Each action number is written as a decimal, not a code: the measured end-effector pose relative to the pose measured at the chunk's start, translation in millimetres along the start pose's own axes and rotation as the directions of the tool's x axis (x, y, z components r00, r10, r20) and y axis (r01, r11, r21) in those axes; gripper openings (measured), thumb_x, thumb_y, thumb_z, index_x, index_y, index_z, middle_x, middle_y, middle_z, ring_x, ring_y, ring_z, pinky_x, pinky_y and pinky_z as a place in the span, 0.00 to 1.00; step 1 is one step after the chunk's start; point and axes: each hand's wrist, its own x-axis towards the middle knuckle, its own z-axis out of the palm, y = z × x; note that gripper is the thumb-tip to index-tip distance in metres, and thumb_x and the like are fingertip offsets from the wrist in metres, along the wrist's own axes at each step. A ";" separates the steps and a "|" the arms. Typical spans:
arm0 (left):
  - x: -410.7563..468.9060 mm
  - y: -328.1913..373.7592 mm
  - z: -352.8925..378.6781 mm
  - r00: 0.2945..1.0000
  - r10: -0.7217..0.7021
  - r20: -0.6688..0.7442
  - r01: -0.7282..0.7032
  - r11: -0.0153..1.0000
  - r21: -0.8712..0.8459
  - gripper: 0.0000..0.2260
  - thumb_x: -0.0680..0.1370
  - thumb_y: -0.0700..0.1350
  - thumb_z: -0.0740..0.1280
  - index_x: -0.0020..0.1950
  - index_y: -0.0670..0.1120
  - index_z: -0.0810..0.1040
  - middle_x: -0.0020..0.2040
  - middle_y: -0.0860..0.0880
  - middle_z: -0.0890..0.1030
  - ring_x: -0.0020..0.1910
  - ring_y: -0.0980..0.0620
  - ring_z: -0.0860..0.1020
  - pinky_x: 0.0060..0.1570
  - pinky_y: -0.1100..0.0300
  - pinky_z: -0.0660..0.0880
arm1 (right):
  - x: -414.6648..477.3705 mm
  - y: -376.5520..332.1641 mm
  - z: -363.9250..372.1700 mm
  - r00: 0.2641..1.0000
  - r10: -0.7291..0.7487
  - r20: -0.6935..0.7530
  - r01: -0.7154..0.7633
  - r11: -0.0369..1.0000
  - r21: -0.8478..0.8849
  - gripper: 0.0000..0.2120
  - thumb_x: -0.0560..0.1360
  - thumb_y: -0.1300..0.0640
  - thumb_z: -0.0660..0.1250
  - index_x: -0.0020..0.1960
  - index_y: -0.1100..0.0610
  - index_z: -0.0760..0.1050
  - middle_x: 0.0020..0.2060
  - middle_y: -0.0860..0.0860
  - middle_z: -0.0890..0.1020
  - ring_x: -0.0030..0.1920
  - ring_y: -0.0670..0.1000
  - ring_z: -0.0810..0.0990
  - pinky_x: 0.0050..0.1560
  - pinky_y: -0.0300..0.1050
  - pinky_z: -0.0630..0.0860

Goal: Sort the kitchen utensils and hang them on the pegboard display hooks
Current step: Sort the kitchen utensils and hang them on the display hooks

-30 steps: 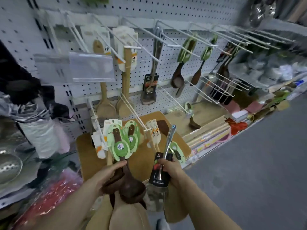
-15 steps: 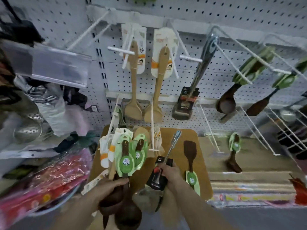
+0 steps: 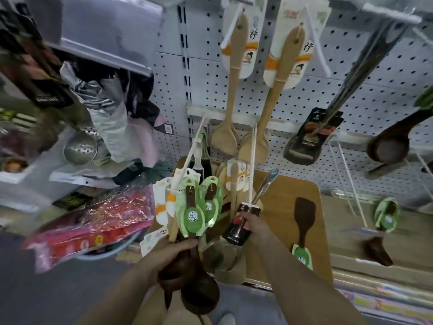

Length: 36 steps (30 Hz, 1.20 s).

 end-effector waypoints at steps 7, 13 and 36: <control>-6.0 0.6 3.8 0.999 0.024 0.035 -0.024 1.000 0.000 0.15 0.70 0.46 0.75 0.55 0.45 0.82 0.48 0.44 0.85 0.51 0.45 0.83 0.53 0.55 0.77 | 0.2 21.8 -18.1 0.987 -0.153 -0.054 0.148 0.986 -0.077 0.09 0.75 0.69 0.70 0.53 0.60 0.76 0.40 0.58 0.79 0.38 0.56 0.77 0.44 0.53 0.76; -6.3 1.3 9.5 0.996 0.040 0.076 -0.043 0.999 0.031 0.21 0.65 0.49 0.78 0.56 0.46 0.81 0.48 0.46 0.85 0.50 0.47 0.83 0.51 0.55 0.77 | -25.5 16.9 -39.8 0.978 -0.210 -0.011 0.208 0.973 -0.101 0.11 0.72 0.69 0.72 0.52 0.60 0.77 0.44 0.61 0.81 0.44 0.59 0.80 0.54 0.60 0.78; -35.7 0.1 152.4 0.951 -0.104 0.290 0.067 0.989 0.135 0.20 0.63 0.52 0.79 0.49 0.41 0.85 0.48 0.36 0.83 0.47 0.37 0.82 0.49 0.51 0.76 | -119.4 -3.9 -214.7 0.973 -0.232 -0.018 0.224 0.954 -0.201 0.09 0.75 0.67 0.70 0.53 0.63 0.74 0.37 0.56 0.82 0.31 0.53 0.82 0.30 0.42 0.78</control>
